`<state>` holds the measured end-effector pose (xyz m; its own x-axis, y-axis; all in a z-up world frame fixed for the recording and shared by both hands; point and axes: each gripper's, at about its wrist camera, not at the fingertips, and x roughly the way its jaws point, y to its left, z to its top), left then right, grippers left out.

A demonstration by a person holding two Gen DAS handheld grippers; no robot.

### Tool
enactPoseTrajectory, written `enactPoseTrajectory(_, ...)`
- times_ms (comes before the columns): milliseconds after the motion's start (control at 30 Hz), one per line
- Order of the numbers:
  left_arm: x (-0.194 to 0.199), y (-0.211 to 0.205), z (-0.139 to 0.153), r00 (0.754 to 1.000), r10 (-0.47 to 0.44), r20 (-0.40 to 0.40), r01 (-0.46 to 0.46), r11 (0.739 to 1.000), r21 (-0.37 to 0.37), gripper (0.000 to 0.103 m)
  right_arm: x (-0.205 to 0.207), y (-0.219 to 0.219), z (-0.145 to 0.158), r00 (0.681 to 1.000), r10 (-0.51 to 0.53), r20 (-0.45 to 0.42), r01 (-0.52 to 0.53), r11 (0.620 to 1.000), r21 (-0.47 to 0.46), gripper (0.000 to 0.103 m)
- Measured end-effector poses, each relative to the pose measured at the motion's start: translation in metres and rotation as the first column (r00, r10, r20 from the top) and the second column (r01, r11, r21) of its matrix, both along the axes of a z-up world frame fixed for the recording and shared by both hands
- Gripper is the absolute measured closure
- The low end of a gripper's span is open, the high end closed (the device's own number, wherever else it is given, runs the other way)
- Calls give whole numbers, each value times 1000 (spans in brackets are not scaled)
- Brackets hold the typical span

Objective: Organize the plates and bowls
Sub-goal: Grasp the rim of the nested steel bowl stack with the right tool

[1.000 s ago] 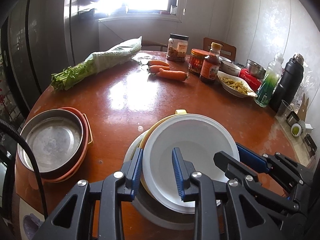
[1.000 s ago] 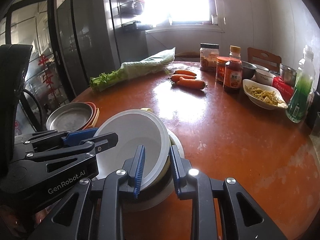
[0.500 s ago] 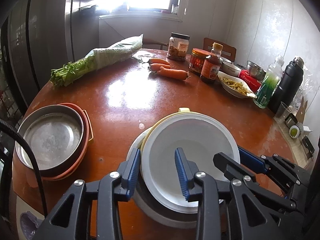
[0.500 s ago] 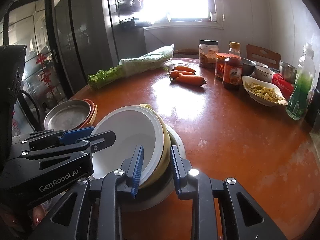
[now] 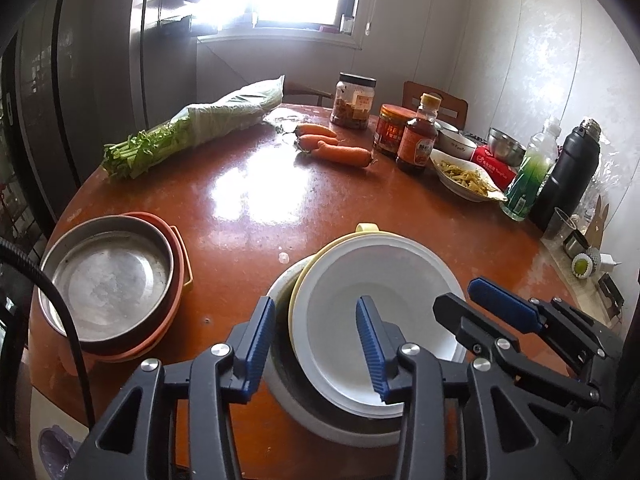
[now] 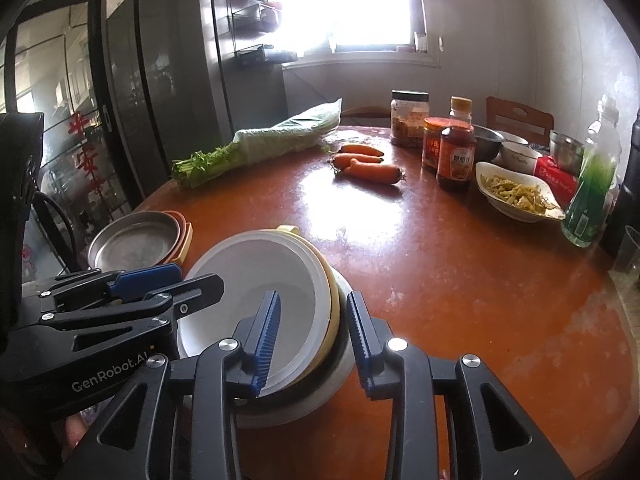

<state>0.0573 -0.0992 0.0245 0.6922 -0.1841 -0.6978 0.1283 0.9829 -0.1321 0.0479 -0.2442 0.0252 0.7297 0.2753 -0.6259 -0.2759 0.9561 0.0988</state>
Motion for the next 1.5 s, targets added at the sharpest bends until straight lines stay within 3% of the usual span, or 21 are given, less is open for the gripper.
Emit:
enactPoseTrajectory(500,-18,21,9,998,41,44,-42,999,5,47,-14,8,14,1000,15,5,-15,1000,28,50)
enactPoseTrajectory(967,-16,37,-12,998,31,-47,-34,997,-70,42,-20,11,5,1000,2,-15,-2,1000,6,40)
enactPoseTrajectory(1500,-2,32,-26,994,32,-100,-42,994,-96,42,-3,-9,-18,994,-50,-101,55,997,51,39)
